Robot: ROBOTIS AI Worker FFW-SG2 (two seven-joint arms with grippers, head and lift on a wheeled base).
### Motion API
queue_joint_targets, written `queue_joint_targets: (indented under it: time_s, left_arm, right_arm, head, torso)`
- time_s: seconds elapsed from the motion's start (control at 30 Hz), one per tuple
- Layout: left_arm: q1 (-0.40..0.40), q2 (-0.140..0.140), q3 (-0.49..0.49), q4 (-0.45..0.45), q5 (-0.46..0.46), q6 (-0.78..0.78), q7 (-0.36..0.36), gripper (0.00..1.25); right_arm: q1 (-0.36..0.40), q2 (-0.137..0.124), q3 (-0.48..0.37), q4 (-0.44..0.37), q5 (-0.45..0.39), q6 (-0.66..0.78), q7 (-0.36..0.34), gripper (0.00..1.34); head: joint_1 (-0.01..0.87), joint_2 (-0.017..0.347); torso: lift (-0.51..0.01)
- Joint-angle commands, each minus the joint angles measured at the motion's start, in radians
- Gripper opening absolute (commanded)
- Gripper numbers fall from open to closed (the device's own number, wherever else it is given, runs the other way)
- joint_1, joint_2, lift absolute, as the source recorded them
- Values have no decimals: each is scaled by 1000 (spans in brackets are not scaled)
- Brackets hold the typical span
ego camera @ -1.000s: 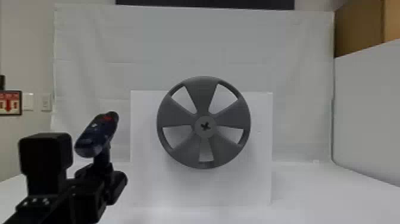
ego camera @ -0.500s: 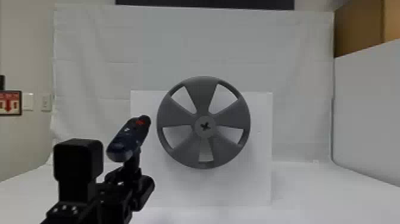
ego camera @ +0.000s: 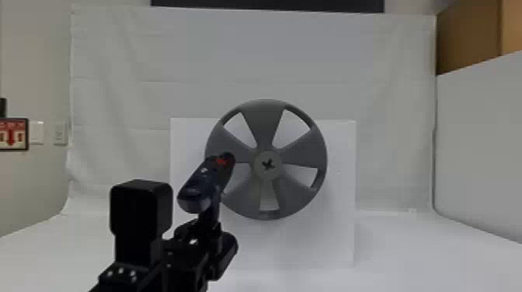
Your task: Grasp the drill and bring into the middle of wheel
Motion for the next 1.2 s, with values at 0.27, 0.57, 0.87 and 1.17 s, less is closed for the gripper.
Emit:
queue_joint_targets:
  time_s: [0.27, 0.57, 0.87, 1.17]
  left_arm:
    - [-36, 1, -61, 31, 36, 3, -17, 29]
    - [-49, -21, -75, 78, 36, 3, -23, 29]
    - [-85, -45, -98, 140, 24, -16, -35, 29]
    - [-106, -61, -120, 190, 7, -42, -37, 29]
  right_arm:
    - [-7, 6, 20, 2, 20, 0, 1, 1048]
    - [-7, 6, 24, 2, 22, 0, 1, 1048]
    - [-9, 3, 31, 3, 23, 0, 0, 1048]
    - [-9, -1, 39, 6, 23, 3, 1, 1048]
  head:
    - [0, 0]
    - [0, 0]
    - [0, 0]
    - [0, 0]
  torso:
    - [-406]
    - [-406]
    - [-406]
    - [-406]
